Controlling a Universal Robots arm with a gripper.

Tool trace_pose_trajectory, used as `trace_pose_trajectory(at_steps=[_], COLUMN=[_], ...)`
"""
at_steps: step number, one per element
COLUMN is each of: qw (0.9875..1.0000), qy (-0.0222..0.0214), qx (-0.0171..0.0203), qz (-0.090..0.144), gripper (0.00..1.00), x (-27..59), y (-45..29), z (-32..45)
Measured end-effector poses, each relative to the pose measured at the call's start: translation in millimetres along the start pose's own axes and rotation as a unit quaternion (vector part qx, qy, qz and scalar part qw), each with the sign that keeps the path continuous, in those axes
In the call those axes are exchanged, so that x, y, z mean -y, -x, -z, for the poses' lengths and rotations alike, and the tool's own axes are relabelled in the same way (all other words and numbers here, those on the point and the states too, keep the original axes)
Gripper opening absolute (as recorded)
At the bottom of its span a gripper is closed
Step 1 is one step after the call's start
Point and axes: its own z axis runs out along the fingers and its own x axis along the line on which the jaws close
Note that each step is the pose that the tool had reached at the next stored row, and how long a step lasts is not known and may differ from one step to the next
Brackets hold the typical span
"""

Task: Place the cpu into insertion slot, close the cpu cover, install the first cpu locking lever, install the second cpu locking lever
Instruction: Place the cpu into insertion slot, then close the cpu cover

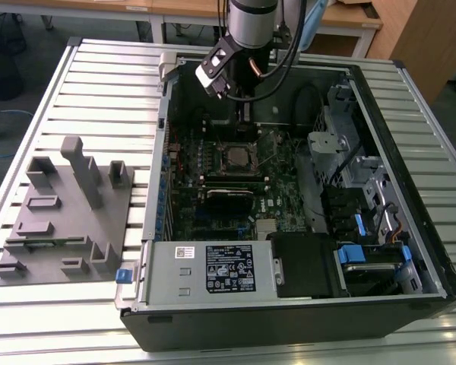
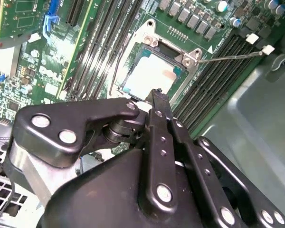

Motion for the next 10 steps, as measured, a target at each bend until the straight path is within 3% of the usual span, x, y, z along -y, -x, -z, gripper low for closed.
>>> trace_pose_trajectory(at_steps=[10], qw=[1.0], qy=[-0.0001], qx=[0.0002], qz=[0.0], gripper=[0.1], x=[0.0], y=[0.1], z=[1.9])
